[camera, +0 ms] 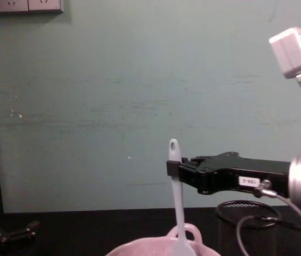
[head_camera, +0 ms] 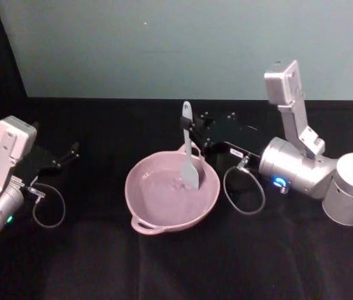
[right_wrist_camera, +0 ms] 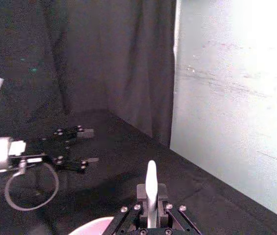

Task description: Use the one hand to pick up the spoon and stir the clear water in the bowl.

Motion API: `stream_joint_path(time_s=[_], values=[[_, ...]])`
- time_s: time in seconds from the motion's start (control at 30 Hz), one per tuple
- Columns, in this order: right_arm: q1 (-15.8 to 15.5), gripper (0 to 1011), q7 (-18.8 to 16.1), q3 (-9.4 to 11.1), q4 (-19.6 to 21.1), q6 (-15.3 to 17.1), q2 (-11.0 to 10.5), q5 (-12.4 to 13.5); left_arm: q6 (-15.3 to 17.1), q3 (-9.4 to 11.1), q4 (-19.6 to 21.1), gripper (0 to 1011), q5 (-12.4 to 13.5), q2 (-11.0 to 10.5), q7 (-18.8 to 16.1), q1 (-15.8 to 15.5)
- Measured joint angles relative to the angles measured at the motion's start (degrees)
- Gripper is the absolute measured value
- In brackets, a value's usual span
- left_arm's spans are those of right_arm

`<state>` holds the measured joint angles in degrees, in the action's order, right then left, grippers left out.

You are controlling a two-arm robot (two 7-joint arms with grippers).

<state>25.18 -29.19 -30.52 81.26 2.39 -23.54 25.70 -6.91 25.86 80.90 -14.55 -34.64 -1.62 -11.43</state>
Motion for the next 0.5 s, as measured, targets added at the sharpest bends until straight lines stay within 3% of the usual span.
stream_joint_path(time_s=[0.3,0.5], values=[[-4.8,118,-2.9,0.3,7.4,2.3,-2.8,2.5,0.0,0.0,0.0,1011,0.0,0.0,0.0,0.0],[-5.0,118,-4.7,-1.5,8.4,2.9,-2.2,4.1,0.0,0.0,0.0,1011,0.0,0.0,0.0,0.0]])
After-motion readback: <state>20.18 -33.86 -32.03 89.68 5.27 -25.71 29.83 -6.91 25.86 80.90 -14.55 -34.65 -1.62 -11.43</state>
